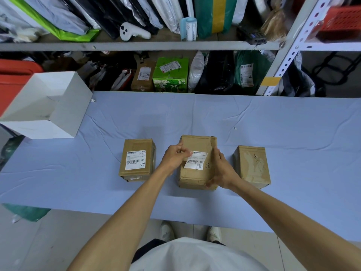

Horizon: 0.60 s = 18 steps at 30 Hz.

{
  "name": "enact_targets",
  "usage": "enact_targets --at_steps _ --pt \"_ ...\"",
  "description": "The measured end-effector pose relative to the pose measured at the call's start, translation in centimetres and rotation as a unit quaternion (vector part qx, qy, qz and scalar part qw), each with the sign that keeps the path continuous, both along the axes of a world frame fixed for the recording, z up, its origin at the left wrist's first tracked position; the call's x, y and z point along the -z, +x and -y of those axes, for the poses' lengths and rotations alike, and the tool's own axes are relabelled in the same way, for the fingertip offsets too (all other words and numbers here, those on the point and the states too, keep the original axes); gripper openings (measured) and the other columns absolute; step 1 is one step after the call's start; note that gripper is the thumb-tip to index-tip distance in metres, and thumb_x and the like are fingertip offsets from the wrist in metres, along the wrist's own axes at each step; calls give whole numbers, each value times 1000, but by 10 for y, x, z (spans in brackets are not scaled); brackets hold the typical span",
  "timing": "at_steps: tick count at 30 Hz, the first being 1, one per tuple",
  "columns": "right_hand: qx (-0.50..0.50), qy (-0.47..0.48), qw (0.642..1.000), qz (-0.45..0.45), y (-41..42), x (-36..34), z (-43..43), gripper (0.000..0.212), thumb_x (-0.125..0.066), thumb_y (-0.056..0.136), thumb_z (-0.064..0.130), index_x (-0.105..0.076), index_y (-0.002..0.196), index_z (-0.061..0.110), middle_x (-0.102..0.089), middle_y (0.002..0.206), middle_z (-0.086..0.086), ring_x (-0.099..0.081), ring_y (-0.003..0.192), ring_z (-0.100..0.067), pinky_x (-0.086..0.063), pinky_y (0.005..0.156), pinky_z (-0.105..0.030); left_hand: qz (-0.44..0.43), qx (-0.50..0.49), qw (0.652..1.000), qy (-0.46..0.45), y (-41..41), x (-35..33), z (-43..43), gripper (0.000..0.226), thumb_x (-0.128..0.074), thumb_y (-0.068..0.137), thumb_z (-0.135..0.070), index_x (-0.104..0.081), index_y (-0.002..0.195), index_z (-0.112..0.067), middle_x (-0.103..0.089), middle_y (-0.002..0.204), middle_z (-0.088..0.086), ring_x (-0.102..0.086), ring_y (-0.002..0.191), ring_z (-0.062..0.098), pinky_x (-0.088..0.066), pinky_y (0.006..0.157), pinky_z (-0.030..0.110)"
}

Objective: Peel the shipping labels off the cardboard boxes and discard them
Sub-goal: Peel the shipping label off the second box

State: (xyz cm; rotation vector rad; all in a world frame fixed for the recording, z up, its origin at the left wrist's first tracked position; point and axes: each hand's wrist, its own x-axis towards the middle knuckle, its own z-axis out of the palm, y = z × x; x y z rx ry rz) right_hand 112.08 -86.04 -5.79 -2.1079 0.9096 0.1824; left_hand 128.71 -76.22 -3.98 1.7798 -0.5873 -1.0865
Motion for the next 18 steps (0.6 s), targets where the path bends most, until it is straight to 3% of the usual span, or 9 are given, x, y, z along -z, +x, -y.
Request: enact_targets --at_steps 4,7,12,18 --pt "-1 -3 1000 -1 0 0 1 152 -92 45 25 19 149 15 -11 157 -9 -27 139 -29 -36 111 -39 0 3 1000 -4 0 0 0 10 -68 85 -10 -68 75 -13 -25 157 6 -34 140 14 -31 104 22" --pt "2 -3 1000 -3 0 0 1 152 -91 44 26 18 149 16 -12 156 -9 -27 139 -29 -37 111 -40 5 6 1000 -8 1 2 0 10 -69 85 -12 -68 75 -15 -25 157 4 -36 139 16 -33 112 31" --pt "4 2 1000 3 0 0 1 151 -92 45 22 16 149 13 -13 155 -6 -28 138 -27 -36 111 -37 -9 -4 1000 -25 0 4 -1 11 -69 84 -9 -64 76 -15 -24 157 6 -36 140 15 -32 112 42" --pt "6 4 1000 1 1 -1 1 152 -92 45 23 19 149 14 -11 157 -7 -27 139 -27 -35 111 -36 -19 9 999 -32 1 2 -1 12 -69 84 -7 -64 77 -16 -23 157 11 -23 145 11 -25 119 33"
